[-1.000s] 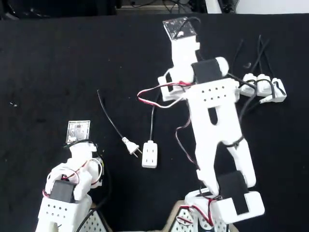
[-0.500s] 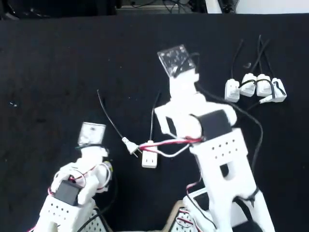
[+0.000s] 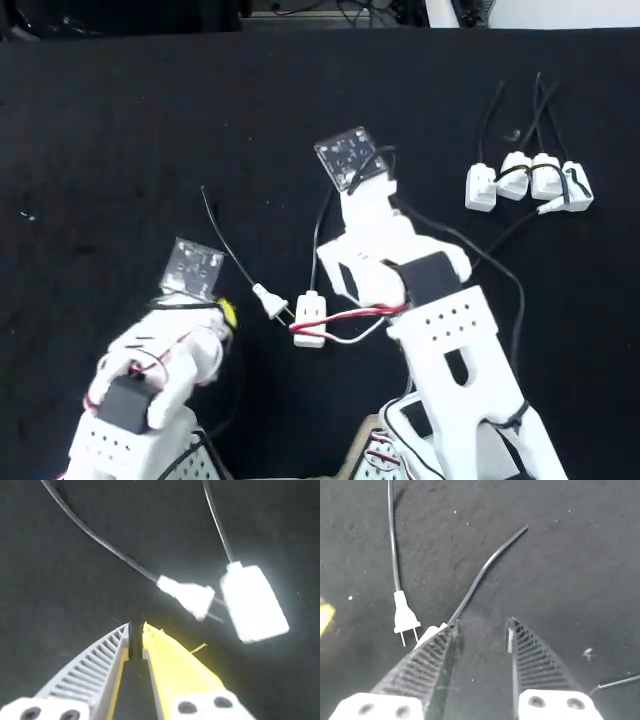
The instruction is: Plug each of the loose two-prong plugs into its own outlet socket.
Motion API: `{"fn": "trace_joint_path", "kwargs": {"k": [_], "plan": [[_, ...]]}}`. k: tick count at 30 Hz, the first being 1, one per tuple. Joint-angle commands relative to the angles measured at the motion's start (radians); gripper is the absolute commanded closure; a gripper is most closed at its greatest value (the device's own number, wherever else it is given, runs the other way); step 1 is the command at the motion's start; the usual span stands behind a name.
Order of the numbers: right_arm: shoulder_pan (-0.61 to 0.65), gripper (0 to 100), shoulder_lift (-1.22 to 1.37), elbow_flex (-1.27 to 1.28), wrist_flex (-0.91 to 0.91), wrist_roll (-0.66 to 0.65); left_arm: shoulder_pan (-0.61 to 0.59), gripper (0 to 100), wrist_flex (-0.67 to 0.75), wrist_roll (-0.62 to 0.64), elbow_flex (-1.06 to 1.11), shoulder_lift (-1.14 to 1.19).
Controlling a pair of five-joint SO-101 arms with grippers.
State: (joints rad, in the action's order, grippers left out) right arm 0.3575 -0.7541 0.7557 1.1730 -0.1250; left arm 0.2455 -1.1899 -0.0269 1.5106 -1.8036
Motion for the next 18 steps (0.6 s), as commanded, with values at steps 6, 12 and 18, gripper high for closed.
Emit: {"fn": "trace_joint_path", "kwargs": {"k": [6, 12, 18], "plan": [[-0.229, 85.1, -0.038, 0.038, -0.135, 0.196, -0.045, 91, 0.285, -0.127, -0.101, 0.002], [-0.454, 85.1, -0.038, 0.042, -0.152, 0.284, 0.107, 75, 0.313, -0.061, -0.136, 0.144], [-0.502, 85.1, -0.036, 0.047, -0.150, 0.292, 0.197, 76, 0.305, -0.058, -0.403, 0.649]]}}
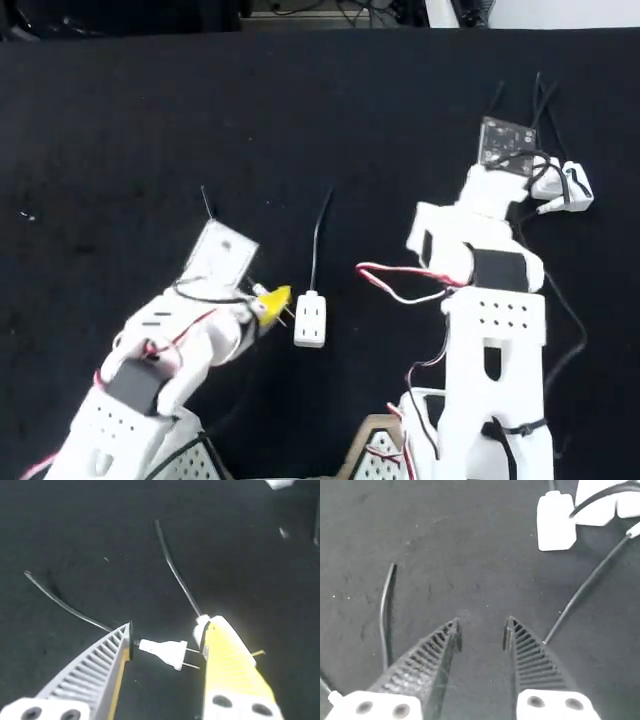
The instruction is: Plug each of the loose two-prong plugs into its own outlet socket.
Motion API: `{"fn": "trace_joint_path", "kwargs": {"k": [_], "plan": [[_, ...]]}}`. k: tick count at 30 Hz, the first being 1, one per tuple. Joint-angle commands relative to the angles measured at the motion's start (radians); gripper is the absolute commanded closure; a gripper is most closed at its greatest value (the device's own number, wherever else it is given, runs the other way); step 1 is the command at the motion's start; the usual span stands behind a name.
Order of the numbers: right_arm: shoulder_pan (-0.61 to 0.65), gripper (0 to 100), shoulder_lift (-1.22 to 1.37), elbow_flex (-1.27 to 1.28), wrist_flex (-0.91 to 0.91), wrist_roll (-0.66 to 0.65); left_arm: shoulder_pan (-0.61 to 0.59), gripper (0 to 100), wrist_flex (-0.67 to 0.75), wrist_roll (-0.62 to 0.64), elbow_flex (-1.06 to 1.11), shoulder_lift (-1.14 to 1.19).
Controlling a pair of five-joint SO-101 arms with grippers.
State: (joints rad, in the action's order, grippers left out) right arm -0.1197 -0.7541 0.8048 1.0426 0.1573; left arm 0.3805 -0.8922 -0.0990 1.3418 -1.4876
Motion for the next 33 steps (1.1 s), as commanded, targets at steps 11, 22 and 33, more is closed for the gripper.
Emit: {"fn": "trace_joint_path", "kwargs": {"k": [11, 22, 33], "plan": [[-0.029, 85.1, -0.036, 0.013, -0.021, 0.009, 0.288, 71, 0.020, 0.261, -0.476, 0.893], [-0.029, 85.1, -0.036, 0.013, -0.020, 0.009, 0.183, 71, 0.227, 0.270, -0.452, 1.157], [-0.029, 85.1, -0.036, 0.013, -0.020, 0.009, 0.189, 75, 0.235, 0.267, -0.479, 1.203]]}}
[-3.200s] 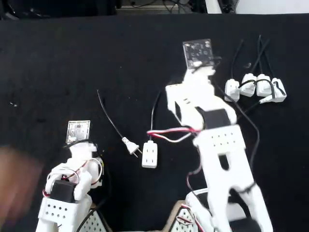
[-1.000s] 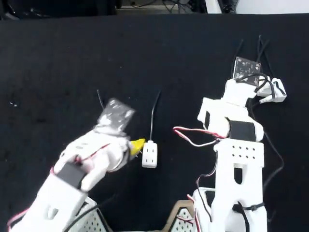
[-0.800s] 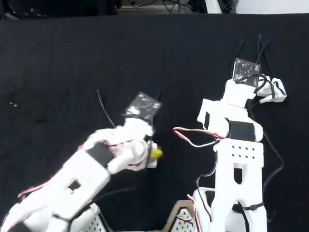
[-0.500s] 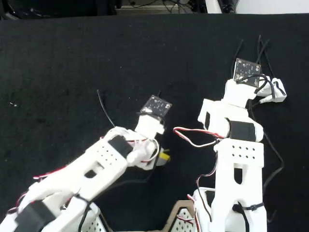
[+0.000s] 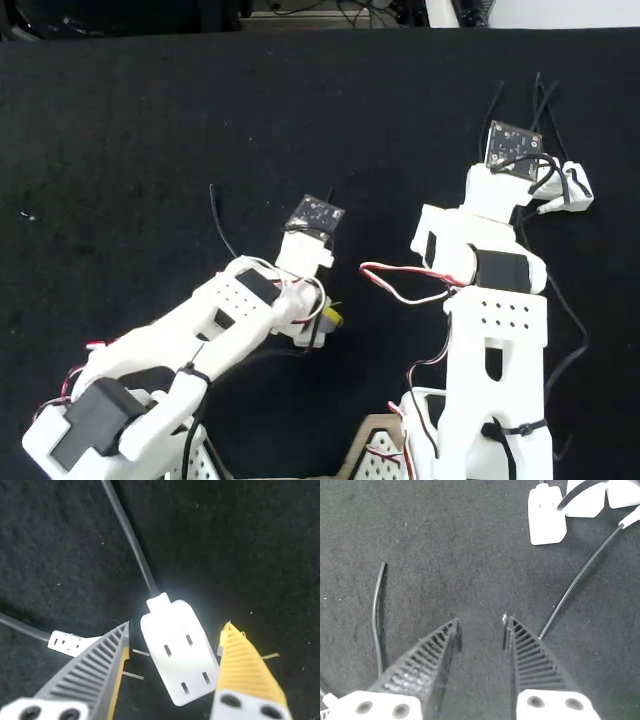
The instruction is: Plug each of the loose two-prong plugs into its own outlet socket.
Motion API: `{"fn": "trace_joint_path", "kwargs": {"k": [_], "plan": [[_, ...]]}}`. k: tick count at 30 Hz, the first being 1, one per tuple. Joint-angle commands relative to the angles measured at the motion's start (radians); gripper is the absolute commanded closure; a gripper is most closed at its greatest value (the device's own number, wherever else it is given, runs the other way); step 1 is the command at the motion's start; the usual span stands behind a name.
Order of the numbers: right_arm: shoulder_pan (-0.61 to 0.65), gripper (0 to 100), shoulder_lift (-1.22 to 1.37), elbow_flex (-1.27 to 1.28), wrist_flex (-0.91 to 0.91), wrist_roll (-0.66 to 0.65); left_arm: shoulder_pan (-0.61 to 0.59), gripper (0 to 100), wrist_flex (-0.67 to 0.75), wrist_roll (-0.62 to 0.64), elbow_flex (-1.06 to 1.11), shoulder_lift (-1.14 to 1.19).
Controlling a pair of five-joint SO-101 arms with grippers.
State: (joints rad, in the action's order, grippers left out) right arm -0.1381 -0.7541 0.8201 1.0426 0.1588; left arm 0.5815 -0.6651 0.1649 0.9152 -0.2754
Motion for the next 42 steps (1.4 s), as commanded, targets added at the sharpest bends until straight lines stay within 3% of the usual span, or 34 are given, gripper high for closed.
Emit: {"fn": "trace_joint_path", "kwargs": {"k": [1, 5, 7, 14, 20, 24, 29, 37, 42], "plan": [[-0.011, 85.1, -0.036, -0.002, -0.020, 0.008, -0.012, 79, 0.008, 0.003, -0.065, -0.011], [-0.011, 85.1, -0.036, -0.002, -0.017, 0.008, -0.012, 98, 0.000, -0.003, -0.099, -0.015], [-0.011, 85.1, -0.036, -0.002, -0.015, 0.008, -0.019, 95, -0.029, 0.006, -0.124, -0.017], [-0.011, 85.1, -0.036, -0.002, -0.015, 0.008, -0.048, 97, -0.236, 0.008, -0.268, -0.224], [-0.011, 85.1, -0.036, -0.002, -0.015, 0.008, -0.328, 97, -0.259, 0.212, -0.124, -0.551], [-0.011, 85.1, -0.036, -0.002, -0.015, 0.008, -0.515, 96, -0.221, 0.232, 0.084, -0.660], [-0.008, 85.1, -0.036, -0.002, -0.015, 0.008, -0.653, 81, -0.147, 0.187, 0.165, -0.601], [-0.009, 85.1, -0.036, -0.001, -0.014, 0.008, -0.690, 78, -0.150, 0.170, 0.134, -0.430], [-0.006, 85.1, -0.036, 0.008, -0.020, 0.008, -0.777, 79, -0.149, -0.075, 0.130, -0.387]]}}
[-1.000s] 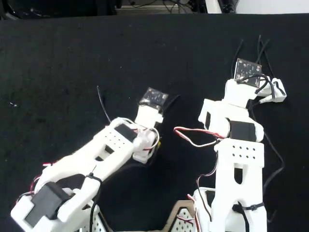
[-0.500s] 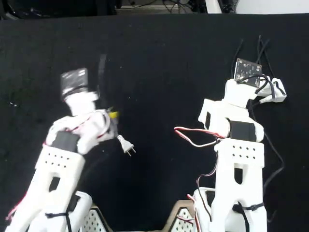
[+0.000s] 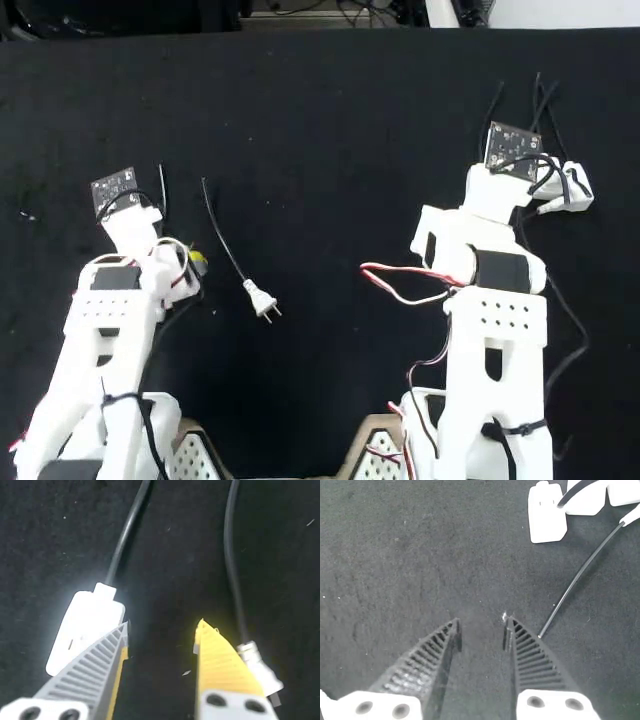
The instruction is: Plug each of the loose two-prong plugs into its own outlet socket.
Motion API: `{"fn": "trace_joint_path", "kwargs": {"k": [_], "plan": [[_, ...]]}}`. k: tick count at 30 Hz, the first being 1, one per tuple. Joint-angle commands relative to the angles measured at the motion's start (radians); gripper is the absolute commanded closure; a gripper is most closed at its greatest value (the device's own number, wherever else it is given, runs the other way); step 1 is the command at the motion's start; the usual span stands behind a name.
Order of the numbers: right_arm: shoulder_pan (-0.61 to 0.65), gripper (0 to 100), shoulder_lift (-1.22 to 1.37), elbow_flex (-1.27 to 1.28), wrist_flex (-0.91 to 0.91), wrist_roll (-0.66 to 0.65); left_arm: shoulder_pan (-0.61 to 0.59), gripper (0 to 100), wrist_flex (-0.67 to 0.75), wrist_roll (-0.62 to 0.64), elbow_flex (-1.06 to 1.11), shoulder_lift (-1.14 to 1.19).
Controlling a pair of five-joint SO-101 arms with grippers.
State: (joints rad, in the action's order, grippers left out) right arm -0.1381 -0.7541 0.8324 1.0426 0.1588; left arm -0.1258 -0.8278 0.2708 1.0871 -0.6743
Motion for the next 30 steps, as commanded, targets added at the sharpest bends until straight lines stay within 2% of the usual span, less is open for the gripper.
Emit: {"fn": "trace_joint_path", "kwargs": {"k": [1, 5, 9, 13, 16, 19, 22, 30], "plan": [[-0.006, 85.1, -0.036, -0.004, -0.020, 0.008, -0.108, 79, 0.014, -0.245, -0.059, 0.011], [-0.006, 85.1, -0.036, -0.004, -0.020, 0.008, -0.305, 79, 0.015, -0.502, -0.142, -0.018], [-0.006, 85.1, -0.036, -0.004, -0.021, 0.006, -0.463, 79, 0.018, -0.695, -0.179, -0.034], [-0.009, 85.1, -0.036, -0.004, -0.021, 0.006, -0.501, 79, 0.023, -0.895, -0.076, 0.011], [-0.009, 85.1, -0.036, -0.004, -0.021, 0.006, -0.498, 79, 0.021, -0.971, -0.013, 0.049], [-0.006, 85.1, -0.036, -0.004, -0.021, 0.006, -0.452, 79, 0.011, -0.968, 0.012, 0.060], [-0.006, 85.1, -0.036, -0.004, -0.021, 0.005, -0.340, 79, -0.038, -0.945, 0.036, 0.060], [-0.009, 85.1, -0.036, -0.004, -0.021, 0.002, 0.087, 79, -0.078, -0.618, -0.028, 0.060]]}}
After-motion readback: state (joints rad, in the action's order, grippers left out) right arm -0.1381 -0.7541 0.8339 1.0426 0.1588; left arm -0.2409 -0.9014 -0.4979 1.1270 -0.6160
